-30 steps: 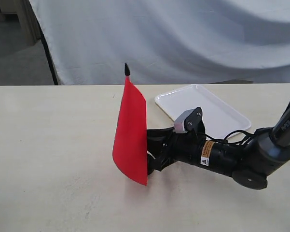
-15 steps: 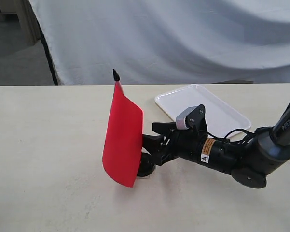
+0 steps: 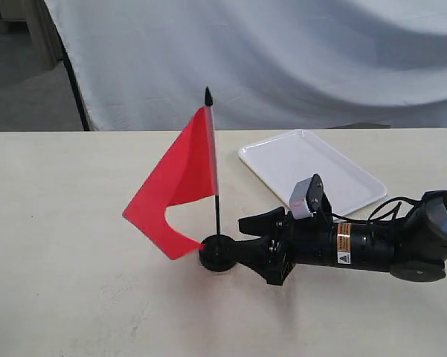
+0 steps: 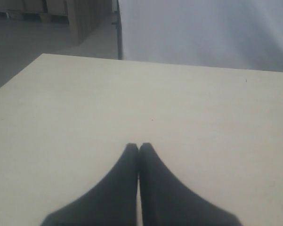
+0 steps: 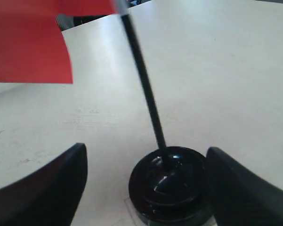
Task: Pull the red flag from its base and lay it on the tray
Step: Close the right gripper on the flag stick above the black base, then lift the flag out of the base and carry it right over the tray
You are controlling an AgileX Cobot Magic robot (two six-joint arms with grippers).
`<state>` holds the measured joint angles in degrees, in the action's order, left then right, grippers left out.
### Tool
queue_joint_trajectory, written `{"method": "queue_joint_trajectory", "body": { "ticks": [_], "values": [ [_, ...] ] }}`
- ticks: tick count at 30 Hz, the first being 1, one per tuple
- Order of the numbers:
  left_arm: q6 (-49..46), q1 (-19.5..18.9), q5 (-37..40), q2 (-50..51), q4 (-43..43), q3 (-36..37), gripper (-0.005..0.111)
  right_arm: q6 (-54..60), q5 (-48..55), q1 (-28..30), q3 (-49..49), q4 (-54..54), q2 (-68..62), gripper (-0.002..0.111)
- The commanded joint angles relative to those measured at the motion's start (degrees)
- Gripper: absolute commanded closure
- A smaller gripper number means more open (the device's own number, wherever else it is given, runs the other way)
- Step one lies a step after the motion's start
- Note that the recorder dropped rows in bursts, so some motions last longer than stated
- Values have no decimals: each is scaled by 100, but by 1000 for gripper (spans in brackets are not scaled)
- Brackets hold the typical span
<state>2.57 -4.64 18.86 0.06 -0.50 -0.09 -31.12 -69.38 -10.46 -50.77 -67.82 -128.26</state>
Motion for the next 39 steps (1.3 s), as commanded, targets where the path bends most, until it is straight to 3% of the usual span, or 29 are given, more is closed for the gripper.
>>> {"method": "queue_joint_trajectory", "body": {
  "ticks": [1, 7, 12, 14, 17, 35, 39],
  "values": [
    [1, -13, -24, -6, 19, 9, 107, 319, -59, -272, 30, 359, 21, 41],
    [1, -13, -24, -6, 19, 9, 107, 936, 105, -821, -28, 1694, 21, 41],
    [1, -13, -24, -6, 19, 9, 107, 968, 622, -1181, -393, 2117, 21, 45],
    [1, -13, -24, -6, 19, 9, 107, 968, 829, -1254, -480, 2144, 21, 63],
    [1, -13, -24, -6, 19, 9, 107, 945, 665, -1265, -493, 2018, 21, 108],
    [1, -13, -24, -6, 19, 9, 107, 446, 505, -1234, -482, 1962, 501, 109],
    [1, -13, -24, -6, 19, 9, 107, -194, 1204, -1101, -482, 1991, 1186, 109]
  ]
}}
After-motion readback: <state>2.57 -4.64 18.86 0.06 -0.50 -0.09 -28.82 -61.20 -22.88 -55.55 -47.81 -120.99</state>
